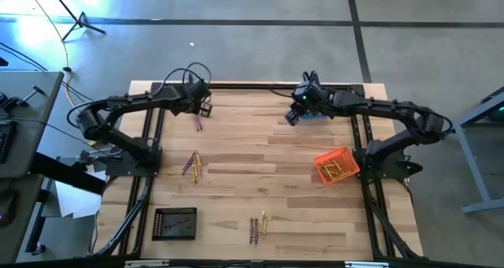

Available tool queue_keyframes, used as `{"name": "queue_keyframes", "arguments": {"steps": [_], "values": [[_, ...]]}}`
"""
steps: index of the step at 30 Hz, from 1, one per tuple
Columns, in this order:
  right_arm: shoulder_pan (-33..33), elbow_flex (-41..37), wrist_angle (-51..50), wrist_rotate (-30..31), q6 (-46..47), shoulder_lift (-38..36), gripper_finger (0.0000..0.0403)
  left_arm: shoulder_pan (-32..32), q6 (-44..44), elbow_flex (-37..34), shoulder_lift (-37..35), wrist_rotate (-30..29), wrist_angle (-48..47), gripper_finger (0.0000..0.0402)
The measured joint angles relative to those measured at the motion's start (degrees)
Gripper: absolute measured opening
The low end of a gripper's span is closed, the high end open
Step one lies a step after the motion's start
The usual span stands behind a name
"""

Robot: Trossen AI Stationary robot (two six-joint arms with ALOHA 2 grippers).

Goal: Sort crayons
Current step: Put the red crayon into the blue basket

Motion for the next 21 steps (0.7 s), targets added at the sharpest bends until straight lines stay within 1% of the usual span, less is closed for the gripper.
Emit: {"name": "queue_keyframes", "arguments": {"steps": [2, 4, 9, 11, 16, 21], "values": [[1.0, 0.0, 0.4, 2.9, -1.3, 0.0, 0.0092, 0.0, -3.7, -1.4, 1.1, -0.6, 0.0, 0.0101], [1.6, 0.0, 0.5, 4.4, -2.3, 0.0, 0.0092, -0.3, -7.3, -2.5, 2.1, -0.7, 0.4, 0.0101], [2.2, 0.0, 0.5, 4.9, -2.5, 0.0, 0.0092, -2.2, -13.5, -4.6, 5.1, 0.6, 4.6, 0.0101], [2.2, 0.0, 0.5, 4.9, -2.7, 0.0, 0.0092, -3.4, -15.4, -4.7, 6.9, 0.9, 4.3, 0.0101], [2.2, 0.0, 0.6, 5.4, -3.3, 0.0, 0.0092, -5.7, -18.2, -4.6, 10.7, 1.0, 4.4, 0.0101], [2.2, 0.0, 1.0, 5.4, -4.0, 0.0, 0.0092, -7.0, -20.4, -4.4, 12.8, 0.0, 4.8, 0.0101]]}}
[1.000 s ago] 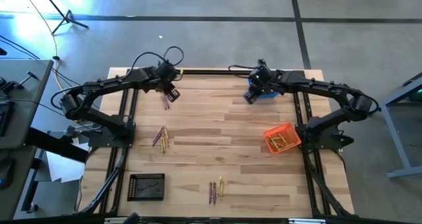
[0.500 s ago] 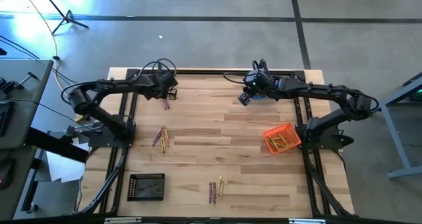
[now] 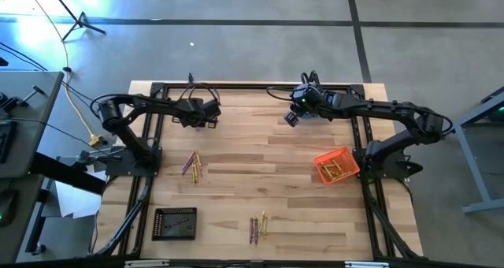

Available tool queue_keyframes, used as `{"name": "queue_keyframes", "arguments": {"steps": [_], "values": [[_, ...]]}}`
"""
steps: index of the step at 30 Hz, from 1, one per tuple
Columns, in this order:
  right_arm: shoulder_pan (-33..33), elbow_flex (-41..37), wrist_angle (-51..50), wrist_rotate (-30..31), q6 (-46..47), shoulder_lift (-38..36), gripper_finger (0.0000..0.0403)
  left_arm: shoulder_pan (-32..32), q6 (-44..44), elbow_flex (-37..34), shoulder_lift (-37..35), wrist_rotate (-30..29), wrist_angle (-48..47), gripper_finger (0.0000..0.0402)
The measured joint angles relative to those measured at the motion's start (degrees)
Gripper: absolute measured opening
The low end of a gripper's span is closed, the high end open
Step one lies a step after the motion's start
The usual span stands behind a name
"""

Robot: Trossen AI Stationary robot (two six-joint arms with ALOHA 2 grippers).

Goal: Sort crayons
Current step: Put the red crayon into the blue basket

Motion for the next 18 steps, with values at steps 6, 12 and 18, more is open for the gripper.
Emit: {"name": "queue_keyframes", "arguments": {"steps": [6, 12, 18], "values": [[0.0, 0.0, 0.0, 0.0, 0.0, 0.0, 0.0092, -1.1, -1.0, 0.0, 1.3, -1.3, -0.7, 0.0099], [0.0, 0.0, 0.0, 0.0, 0.0, 0.0, 0.0092, -1.1, 0.5, 0.0, 2.0, -0.8, -0.8, 0.0047], [0.0, 0.0, -0.4, 0.0, -0.2, 0.0, 0.0092, -1.6, 1.9, 0.1, 2.0, -1.5, -1.2, 0.0007]]}}
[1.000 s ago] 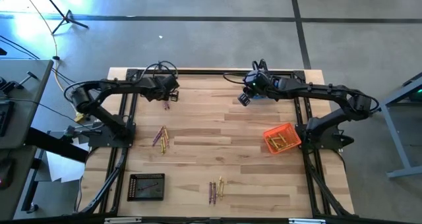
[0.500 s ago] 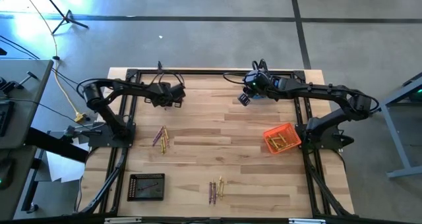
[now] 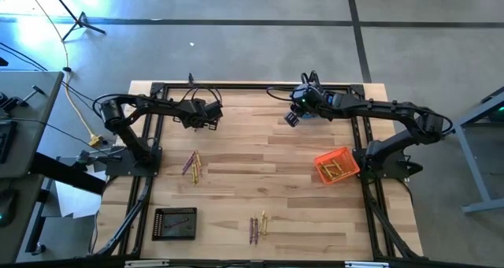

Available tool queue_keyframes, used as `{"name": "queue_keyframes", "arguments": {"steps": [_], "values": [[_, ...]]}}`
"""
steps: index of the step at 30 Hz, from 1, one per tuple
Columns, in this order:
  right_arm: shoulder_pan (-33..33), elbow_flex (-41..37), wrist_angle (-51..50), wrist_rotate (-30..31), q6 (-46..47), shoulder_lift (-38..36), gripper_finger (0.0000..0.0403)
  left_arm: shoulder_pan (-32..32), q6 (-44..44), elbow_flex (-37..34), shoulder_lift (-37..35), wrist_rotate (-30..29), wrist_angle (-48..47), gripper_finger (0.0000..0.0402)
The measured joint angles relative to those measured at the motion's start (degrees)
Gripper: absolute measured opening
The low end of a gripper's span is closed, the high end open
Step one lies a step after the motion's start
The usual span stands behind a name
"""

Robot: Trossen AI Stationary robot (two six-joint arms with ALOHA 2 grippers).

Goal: Sort crayons
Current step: Put the red crayon into the blue basket

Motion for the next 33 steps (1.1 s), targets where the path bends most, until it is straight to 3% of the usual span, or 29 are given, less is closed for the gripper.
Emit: {"name": "queue_keyframes", "arguments": {"steps": [8, 11, 14, 18, 24, 28, 33], "values": [[0.0, -0.1, -2.5, 0.0, 3.2, 0.0, 0.0092, -2.4, 6.6, 3.0, -5.0, 0.2, 0.5, 0.0005], [0.2, -3.0, 1.3, 0.0, 5.1, -0.1, 0.0092, -3.4, 10.0, 4.0, -8.5, -0.5, 2.6, 0.0004], [0.2, -9.1, 12.7, -1.5, 7.8, 0.2, 0.0092, -5.6, 14.8, 4.8, -12.5, -0.7, 9.9, 0.0004], [0.2, -19.4, 36.8, -7.4, 12.6, 1.4, 0.0092, -8.7, 24.7, 4.8, -16.1, -0.9, 25.7, 0.0003], [0.6, -28.1, 71.6, -17.3, 17.2, 4.2, 0.0092, -11.9, 33.1, 4.9, -16.2, 7.0, 47.7, 0.0003], [2.1, -27.5, 75.8, -19.7, 17.0, 5.4, 0.0092, -13.2, 34.8, 4.9, -14.8, 9.3, 56.1, 0.0003], [4.6, -23.7, 75.8, -27.4, 13.4, 6.8, 0.0092, -14.1, 34.6, 4.9, -12.9, 10.3, 60.3, 0.0003]]}}
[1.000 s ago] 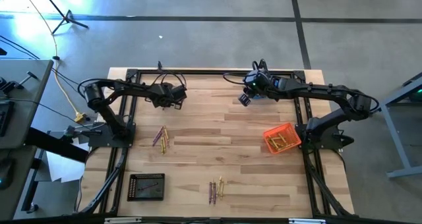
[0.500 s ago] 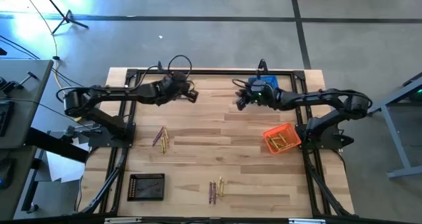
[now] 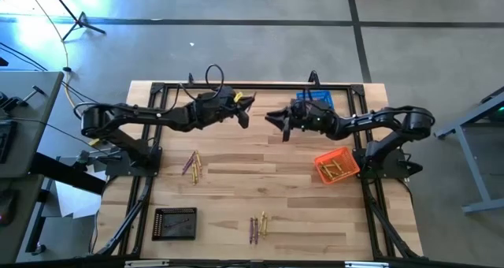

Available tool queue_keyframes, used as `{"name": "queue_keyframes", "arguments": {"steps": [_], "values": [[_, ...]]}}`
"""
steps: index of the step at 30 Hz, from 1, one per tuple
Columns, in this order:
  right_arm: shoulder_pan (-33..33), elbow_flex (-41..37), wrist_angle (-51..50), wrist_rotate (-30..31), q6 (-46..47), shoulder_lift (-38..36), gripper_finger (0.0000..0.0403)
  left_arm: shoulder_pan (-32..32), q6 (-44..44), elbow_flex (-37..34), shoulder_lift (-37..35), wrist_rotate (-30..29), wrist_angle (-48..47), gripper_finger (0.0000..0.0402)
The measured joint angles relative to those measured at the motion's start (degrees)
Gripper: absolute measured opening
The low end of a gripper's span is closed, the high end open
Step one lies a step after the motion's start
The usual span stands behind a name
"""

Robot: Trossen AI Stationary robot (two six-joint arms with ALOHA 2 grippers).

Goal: Sort crayons
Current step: Put the red crayon into the blue basket

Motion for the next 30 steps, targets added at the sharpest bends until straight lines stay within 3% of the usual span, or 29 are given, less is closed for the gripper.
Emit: {"name": "queue_keyframes", "arguments": {"steps": [5, 10, 16, 30], "values": [[2.3, 4.0, -4.3, -1.7, -7.1, 0.5, 0.01, -0.8, -0.8, 0.0, 1.1, 3.7, 1.4, 0.0003], [4.1, 6.7, -9.4, 3.3, -11.8, 0.5, 0.0134, -1.6, 1.1, 0.0, 1.0, 6.5, 2.0, 0.0003], [5.0, 8.8, -10.2, 7.3, -10.3, 0.5, 0.0165, -1.8, 1.2, 0.0, 1.0, 6.8, 1.8, 0.0003], [5.0, 13.4, -13.4, 7.4, -5.3, 4.6, 0.0167, -2.1, 1.6, 0.0, 1.0, 6.8, 2.7, 0.0003]]}}
